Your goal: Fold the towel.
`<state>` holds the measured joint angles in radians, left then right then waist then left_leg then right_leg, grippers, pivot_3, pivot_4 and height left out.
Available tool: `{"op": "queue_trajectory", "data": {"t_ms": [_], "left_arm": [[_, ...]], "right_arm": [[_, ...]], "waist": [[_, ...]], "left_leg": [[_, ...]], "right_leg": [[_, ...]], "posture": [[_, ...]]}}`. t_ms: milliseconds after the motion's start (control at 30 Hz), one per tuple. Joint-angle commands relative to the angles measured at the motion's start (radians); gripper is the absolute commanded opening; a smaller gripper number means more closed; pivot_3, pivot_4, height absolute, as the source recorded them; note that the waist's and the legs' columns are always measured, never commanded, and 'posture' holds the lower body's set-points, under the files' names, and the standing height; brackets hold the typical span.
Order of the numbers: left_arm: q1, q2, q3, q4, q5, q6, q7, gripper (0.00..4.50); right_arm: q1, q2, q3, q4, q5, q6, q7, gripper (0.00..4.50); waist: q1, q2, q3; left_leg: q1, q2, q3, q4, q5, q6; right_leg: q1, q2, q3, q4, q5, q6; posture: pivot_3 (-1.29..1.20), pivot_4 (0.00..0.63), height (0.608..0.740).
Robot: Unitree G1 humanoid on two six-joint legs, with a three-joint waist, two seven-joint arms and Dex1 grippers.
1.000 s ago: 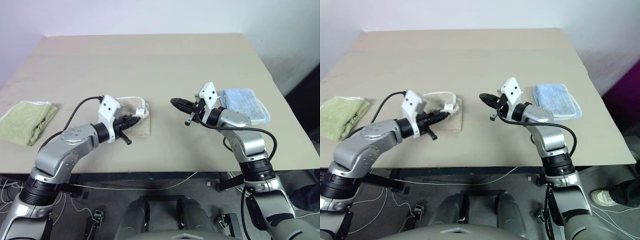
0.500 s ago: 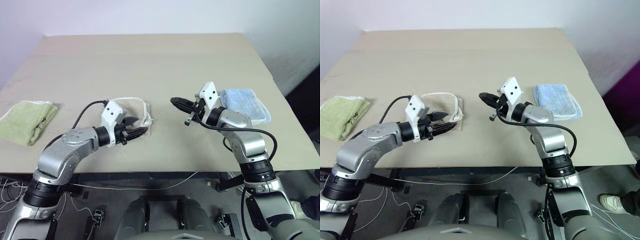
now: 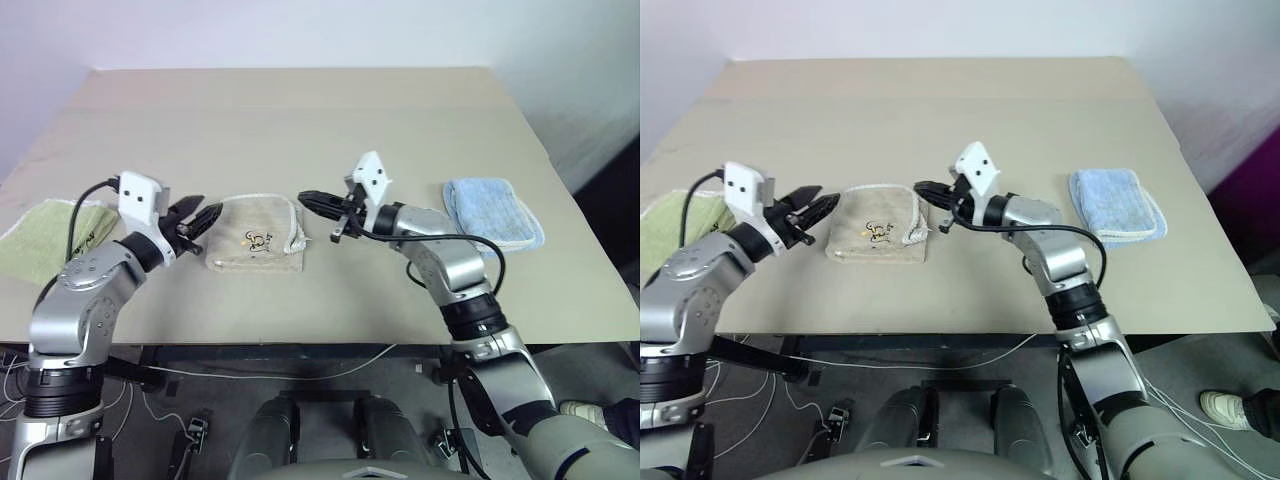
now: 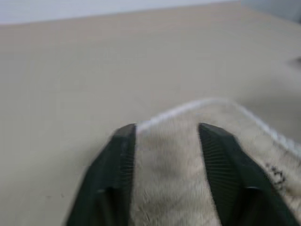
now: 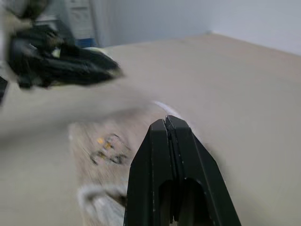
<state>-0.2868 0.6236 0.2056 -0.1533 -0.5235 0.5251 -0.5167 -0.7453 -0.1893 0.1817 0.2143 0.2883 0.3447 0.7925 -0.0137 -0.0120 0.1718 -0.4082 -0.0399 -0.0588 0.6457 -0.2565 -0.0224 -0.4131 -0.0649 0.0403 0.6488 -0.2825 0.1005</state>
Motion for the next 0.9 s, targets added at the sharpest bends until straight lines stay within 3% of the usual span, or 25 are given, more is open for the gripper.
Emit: {"op": "queue_trajectory", "data": {"t_ms": [33, 100, 300, 467, 633, 767, 900], "left_arm": [[-0.015, -0.001, -0.047, 0.011, 0.056, -0.078, -0.059, 0.73], [-0.006, 0.005, -0.086, 0.029, 0.096, -0.103, -0.089, 0.05], [0.059, 0.031, -0.219, 0.117, 0.276, -0.202, -0.132, 0.02], [0.096, 0.004, -0.218, 0.140, 0.303, -0.235, -0.131, 0.02], [0.094, -0.095, -0.029, 0.051, 0.103, -0.221, -0.108, 0.02], [0.086, -0.117, 0.129, 0.003, -0.024, -0.178, -0.061, 0.02], [0.134, -0.057, 0.169, -0.013, 0.014, -0.177, -0.063, 0.00]], "right_arm": [[-0.082, 0.071, 0.010, 0.131, -0.010, -0.001, 0.001, 0.00], [-0.105, 0.105, 0.014, 0.220, -0.028, 0.006, -0.017, 0.00], [-0.056, 0.143, 0.100, 0.361, -0.129, -0.005, -0.007, 0.00], [0.004, 0.137, 0.117, 0.335, -0.162, -0.025, -0.002, 0.00], [0.030, 0.098, 0.055, 0.196, -0.151, -0.089, -0.032, 0.00], [0.061, 0.049, -0.008, 0.017, -0.067, 0.029, -0.008, 0.00], [0.098, 0.002, -0.082, -0.110, 0.080, 0.284, 0.015, 0.89]], "waist": [[-0.003, 0.000, 0.000], [-0.004, 0.000, 0.000], [-0.006, 0.000, 0.000], [-0.006, 0.002, -0.002], [-0.004, 0.001, -0.001], [-0.004, 0.000, -0.001], [-0.006, 0.000, -0.001]], "left_leg": [[0.000, 0.000, 0.000, 0.000, 0.000, 0.000], [0.000, 0.000, 0.000, -0.001, 0.000, 0.000], [0.000, 0.000, 0.001, -0.002, 0.000, 0.000], [-0.001, 0.000, 0.001, -0.002, 0.001, -0.001], [-0.001, 0.000, 0.001, -0.002, 0.001, -0.001], [-0.006, 0.000, 0.000, 0.001, 0.001, -0.001], [-0.005, 0.000, 0.000, 0.000, 0.001, -0.001]], "right_leg": [[0.000, 0.000, 0.000, 0.000, 0.000, 0.000], [-0.001, 0.000, 0.000, 0.000, 0.000, 0.000], [-0.002, 0.000, 0.001, 0.000, 0.000, 0.000], [-0.003, -0.001, 0.001, 0.002, 0.000, 0.000], [-0.003, -0.001, 0.001, 0.002, 0.000, 0.000], [-0.008, -0.002, 0.001, 0.004, 0.000, 0.000], [-0.008, -0.001, 0.001, 0.004, 0.000, 0.000]], "posture": [[0.00, 0.150, 0.740], [0.00, 0.150, 0.740], [0.00, 0.150, 0.740], [0.00, 0.150, 0.740], [0.00, 0.150, 0.740], [0.00, 0.150, 0.740], [0.00, 0.150, 0.740]]}}
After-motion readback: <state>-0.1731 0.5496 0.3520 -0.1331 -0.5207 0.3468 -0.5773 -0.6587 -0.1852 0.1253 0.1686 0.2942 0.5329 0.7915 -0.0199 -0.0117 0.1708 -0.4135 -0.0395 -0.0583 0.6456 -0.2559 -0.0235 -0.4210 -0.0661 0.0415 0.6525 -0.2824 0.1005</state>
